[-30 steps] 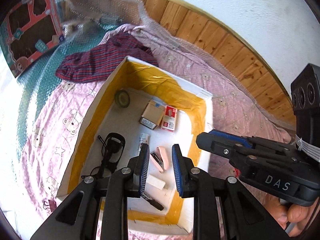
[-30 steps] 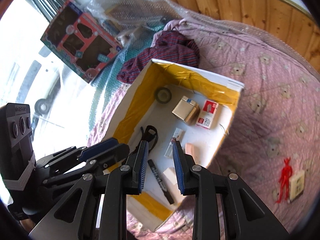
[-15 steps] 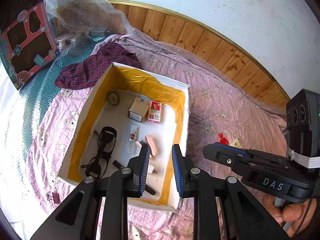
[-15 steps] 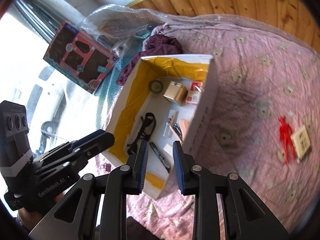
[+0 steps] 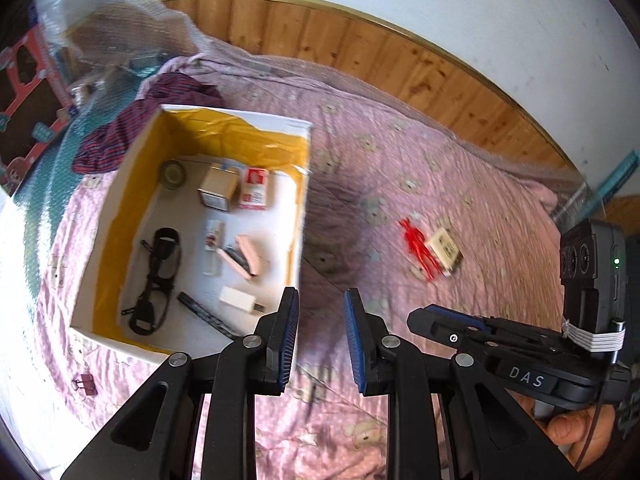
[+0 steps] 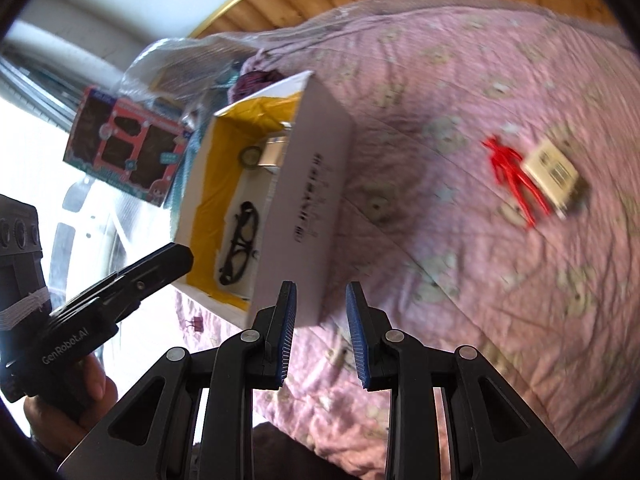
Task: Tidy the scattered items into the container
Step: 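Withdraw both tools from the box toward the red figurine and tissue pack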
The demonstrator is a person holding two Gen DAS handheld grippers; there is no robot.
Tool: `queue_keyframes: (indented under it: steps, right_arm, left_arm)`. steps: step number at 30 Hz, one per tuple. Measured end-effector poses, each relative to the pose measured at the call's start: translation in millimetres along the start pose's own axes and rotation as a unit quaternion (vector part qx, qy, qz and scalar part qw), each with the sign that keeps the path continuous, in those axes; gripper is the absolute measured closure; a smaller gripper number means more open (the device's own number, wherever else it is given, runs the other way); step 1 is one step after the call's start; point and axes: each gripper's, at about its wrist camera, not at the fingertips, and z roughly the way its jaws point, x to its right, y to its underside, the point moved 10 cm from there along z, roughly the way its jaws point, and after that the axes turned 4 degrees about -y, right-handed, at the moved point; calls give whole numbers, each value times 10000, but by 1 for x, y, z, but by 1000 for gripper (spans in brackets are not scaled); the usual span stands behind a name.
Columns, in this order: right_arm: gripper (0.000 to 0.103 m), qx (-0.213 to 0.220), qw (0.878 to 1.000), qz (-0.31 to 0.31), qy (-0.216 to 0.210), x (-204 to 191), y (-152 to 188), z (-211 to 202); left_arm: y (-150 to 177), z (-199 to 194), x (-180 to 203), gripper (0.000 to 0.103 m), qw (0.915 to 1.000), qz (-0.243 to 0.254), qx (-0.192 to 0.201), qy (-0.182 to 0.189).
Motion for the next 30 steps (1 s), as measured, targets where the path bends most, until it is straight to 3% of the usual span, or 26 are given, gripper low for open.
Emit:
queue_keyframes:
  steps: [14,30]
  right_arm:
    - [74,194,9976,644,136,58,25,-26]
    - [74,415,9937,1018,237,105,13,-46]
  left_arm:
    - [14,25,60,75,9974,570,-400,202]
    - [1,47,114,75,9930,994,-561,304]
